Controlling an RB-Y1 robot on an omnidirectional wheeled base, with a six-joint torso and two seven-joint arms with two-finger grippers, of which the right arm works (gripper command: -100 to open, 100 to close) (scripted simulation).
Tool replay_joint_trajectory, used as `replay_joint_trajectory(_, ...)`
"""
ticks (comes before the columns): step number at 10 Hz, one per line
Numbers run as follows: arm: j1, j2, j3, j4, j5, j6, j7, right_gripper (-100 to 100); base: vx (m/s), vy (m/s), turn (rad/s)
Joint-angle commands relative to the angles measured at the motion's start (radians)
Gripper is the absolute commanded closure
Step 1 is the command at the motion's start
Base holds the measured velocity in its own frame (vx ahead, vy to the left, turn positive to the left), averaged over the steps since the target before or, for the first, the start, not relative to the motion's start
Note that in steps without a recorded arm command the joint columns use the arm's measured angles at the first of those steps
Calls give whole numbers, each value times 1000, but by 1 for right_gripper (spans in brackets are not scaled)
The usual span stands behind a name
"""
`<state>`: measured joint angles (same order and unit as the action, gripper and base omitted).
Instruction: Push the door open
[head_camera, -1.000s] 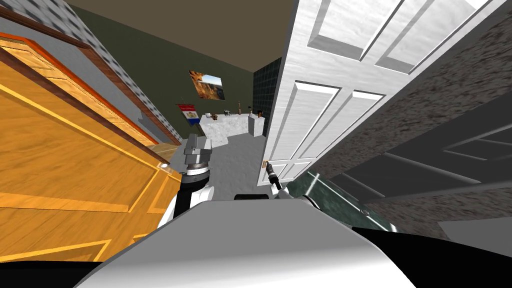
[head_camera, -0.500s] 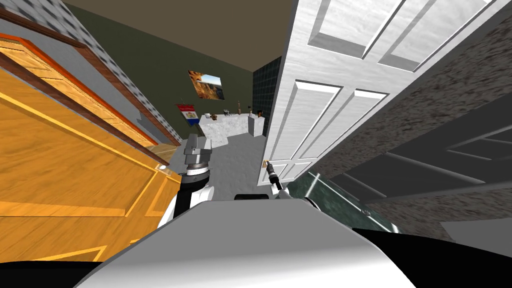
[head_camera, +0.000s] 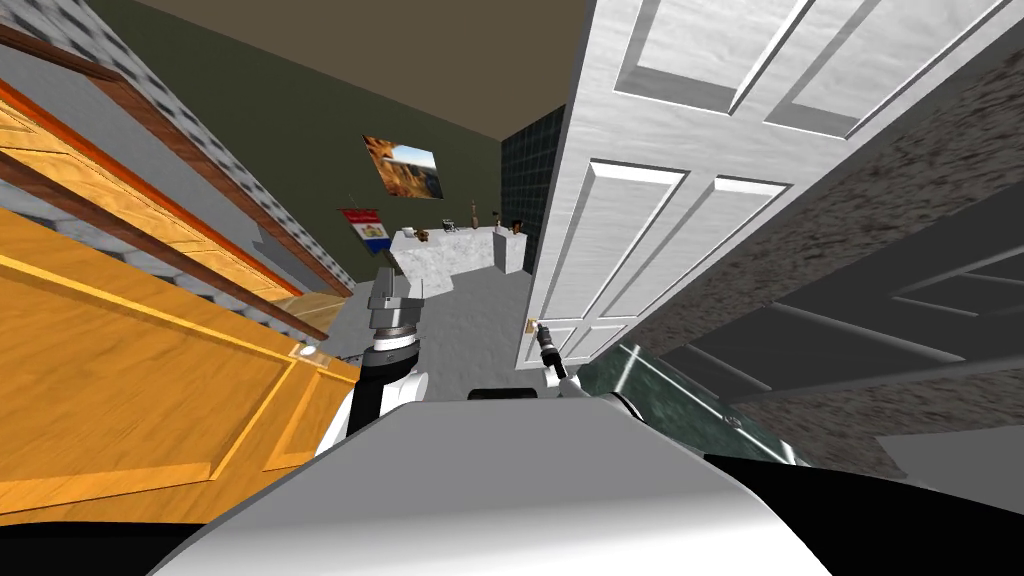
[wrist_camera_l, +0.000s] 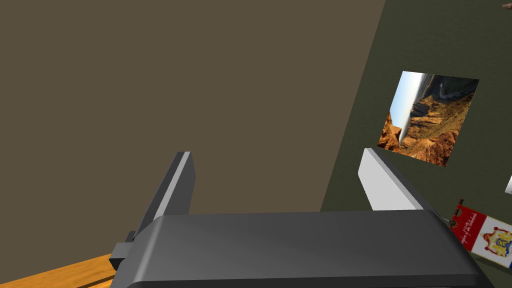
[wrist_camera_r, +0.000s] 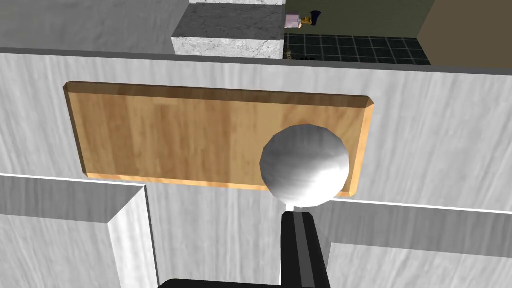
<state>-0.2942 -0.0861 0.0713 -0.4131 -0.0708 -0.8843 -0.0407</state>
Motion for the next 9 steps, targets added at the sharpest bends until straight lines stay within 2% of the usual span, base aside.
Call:
replay_joint_trajectory(1, 4, 1, 3, -8, 0, 8, -2, -100, -218, 37, -20)
replay_joint_trajectory(6, 0, 20, 7, -14, 0, 15, -10, -100, -244, 25, -35)
replay_joint_trajectory(7, 5, 17, 7, -23, 0, 19, -8, -100, -116, 20, -11)
replay_joint_trajectory(9, 8, 12, 4, -22, -2, 14, -6, -100, 127, 16, 27)
